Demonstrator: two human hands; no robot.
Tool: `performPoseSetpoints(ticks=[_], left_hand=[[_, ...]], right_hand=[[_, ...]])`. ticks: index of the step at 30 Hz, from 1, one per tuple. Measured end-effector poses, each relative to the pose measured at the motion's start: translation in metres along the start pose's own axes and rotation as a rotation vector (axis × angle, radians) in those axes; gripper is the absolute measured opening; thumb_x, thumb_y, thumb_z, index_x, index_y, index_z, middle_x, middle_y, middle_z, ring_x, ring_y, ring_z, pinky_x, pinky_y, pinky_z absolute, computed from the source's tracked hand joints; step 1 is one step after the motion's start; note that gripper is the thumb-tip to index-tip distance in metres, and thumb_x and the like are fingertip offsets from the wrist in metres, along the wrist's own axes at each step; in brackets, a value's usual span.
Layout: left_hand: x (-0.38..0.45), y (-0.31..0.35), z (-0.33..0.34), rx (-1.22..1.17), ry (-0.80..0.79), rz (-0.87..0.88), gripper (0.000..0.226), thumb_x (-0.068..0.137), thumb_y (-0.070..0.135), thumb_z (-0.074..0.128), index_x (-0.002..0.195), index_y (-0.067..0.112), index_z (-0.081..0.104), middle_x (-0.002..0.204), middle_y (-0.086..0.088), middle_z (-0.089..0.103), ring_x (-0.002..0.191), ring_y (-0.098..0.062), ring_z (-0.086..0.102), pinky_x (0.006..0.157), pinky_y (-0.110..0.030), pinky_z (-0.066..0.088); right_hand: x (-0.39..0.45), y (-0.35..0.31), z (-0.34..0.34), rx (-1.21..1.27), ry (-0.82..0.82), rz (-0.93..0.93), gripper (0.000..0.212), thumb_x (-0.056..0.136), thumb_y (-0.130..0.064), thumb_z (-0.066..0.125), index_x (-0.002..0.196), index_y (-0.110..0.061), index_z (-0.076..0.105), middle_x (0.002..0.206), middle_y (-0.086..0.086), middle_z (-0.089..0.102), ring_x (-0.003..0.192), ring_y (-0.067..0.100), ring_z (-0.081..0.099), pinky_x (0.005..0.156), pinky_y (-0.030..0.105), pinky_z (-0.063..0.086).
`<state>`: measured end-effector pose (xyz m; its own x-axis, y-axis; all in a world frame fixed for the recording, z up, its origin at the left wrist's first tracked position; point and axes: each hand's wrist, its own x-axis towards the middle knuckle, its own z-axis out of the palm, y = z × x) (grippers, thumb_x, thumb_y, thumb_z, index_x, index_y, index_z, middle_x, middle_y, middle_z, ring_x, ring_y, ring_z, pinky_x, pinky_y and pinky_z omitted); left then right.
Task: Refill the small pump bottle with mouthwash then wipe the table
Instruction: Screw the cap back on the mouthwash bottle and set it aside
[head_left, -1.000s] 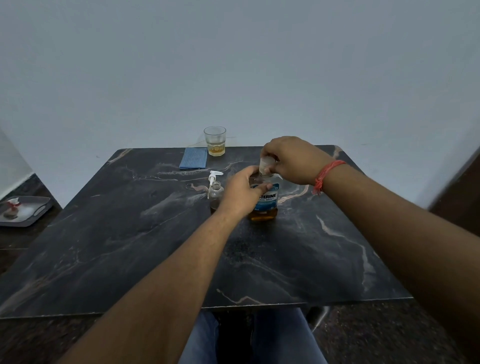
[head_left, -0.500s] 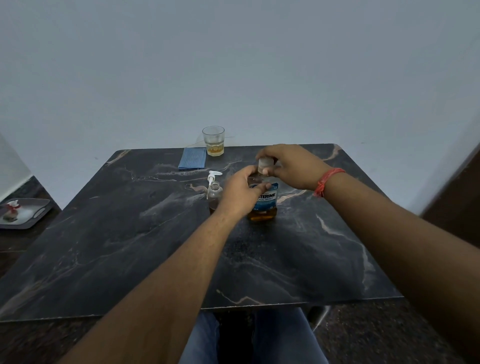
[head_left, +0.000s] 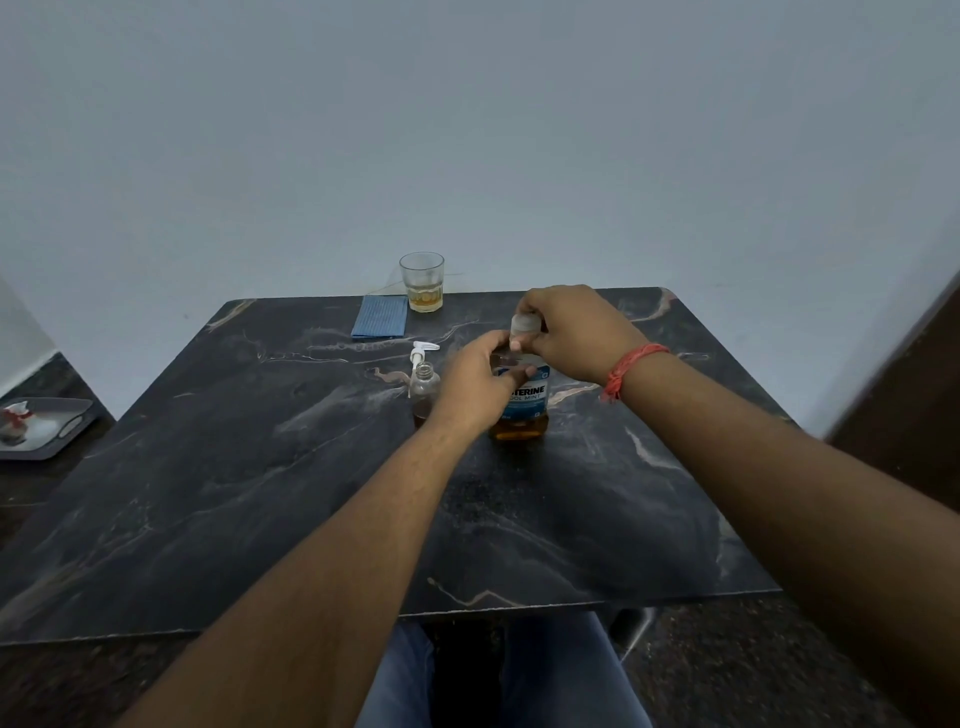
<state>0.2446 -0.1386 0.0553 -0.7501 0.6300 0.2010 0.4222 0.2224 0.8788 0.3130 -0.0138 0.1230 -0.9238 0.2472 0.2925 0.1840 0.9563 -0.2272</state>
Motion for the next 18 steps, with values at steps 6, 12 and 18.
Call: performPoseSetpoints(ticks=[6,12,18], left_hand=[[0.001,-0.001,0.001,0.007,0.006,0.008,0.032,0.092,0.02,0.071,0.122,0.024,0.063,0.102,0.017,0.062,0.094,0.006,0.053,0.078,-0.018,0.041],[0.0,-0.005,-0.002,-0.021,-0.021,0.002,0.039,0.093,0.022,0.07,0.13,0.022,0.059,0.116,0.012,0.065,0.108,-0.001,0.057,0.091,-0.023,0.048],[-0.019,-0.028,0.01,-0.116,-0.013,-0.11,0.057,0.095,0.014,0.067,0.145,0.024,0.044,0.144,0.006,0.055,0.133,-0.011,0.05,0.112,-0.037,0.043]], right_hand=[[-0.002,-0.003,0.003,0.015,0.02,0.045,0.033,0.088,-0.031,0.07,0.116,-0.016,0.063,0.109,0.006,0.068,0.1,0.022,0.061,0.086,0.038,0.051],[-0.012,0.004,0.013,0.128,0.06,0.073,0.046,0.089,-0.035,0.069,0.13,-0.018,0.058,0.118,0.004,0.064,0.109,0.021,0.059,0.092,0.04,0.05],[-0.042,0.027,0.042,0.351,0.088,0.235,0.053,0.09,-0.025,0.07,0.138,-0.013,0.051,0.125,0.004,0.062,0.11,0.014,0.058,0.096,0.03,0.048]])
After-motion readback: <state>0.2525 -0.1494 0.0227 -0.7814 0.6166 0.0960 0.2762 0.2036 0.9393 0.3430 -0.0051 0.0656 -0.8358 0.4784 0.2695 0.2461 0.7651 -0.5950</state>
